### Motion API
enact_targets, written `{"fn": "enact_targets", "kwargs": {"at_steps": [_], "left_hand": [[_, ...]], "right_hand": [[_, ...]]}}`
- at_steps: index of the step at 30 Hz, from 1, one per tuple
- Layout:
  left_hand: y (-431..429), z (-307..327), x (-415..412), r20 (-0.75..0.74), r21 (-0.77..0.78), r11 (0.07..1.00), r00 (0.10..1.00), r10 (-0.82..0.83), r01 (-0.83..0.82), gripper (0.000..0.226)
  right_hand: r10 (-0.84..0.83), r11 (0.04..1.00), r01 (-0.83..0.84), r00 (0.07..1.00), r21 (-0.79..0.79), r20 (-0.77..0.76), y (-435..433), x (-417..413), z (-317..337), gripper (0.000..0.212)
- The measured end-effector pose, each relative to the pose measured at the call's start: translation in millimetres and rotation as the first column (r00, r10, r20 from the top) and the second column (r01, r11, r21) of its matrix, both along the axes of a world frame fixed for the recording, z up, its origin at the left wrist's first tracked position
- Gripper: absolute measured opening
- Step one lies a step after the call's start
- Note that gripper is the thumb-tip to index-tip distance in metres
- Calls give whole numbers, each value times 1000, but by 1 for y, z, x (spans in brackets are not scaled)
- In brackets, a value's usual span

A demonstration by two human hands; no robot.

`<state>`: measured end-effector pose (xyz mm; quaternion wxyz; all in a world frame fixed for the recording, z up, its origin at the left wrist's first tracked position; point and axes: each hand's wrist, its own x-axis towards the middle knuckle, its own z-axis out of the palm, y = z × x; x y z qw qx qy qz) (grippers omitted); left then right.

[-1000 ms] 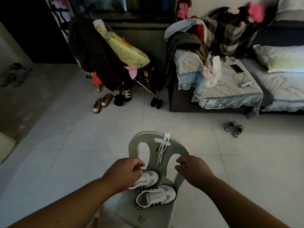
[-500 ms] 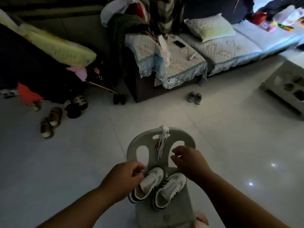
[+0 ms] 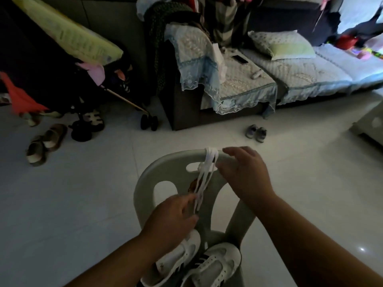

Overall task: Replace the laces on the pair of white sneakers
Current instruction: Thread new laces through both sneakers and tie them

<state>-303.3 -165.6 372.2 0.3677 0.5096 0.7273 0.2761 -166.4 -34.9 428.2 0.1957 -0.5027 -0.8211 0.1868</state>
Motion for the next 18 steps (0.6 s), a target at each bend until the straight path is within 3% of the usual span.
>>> {"fn": "enact_targets", "kwargs": {"at_steps": [3, 6, 10, 13, 16, 18], "left_hand": [[24, -34, 17, -14, 155, 988, 1000, 25, -22, 77], [42, -58, 29, -47, 277, 954, 991, 128, -111, 81], [59, -72, 42, -36, 432, 882, 974, 224, -187, 83], [66, -74, 51, 97, 465, 842, 961, 258, -273, 92], [73, -72, 52, 147, 493, 771, 912, 384, -404, 86], [76, -66, 52, 181, 462, 773, 900, 397, -434, 71]], "right_hand": [[59, 998, -57, 996, 24, -62, 15, -2, -21, 54], [76, 996, -70, 992, 56, -105, 27, -7, -21, 53], [106, 994, -105, 994, -33, 32, 39, -20, -12, 50], [170, 977, -153, 980, -151, 101, 45, -25, -11, 61], [155, 969, -136, 985, -205, 81, 51, -25, -10, 61], [128, 969, -116, 991, -216, 44, 53, -25, -10, 58]]}}
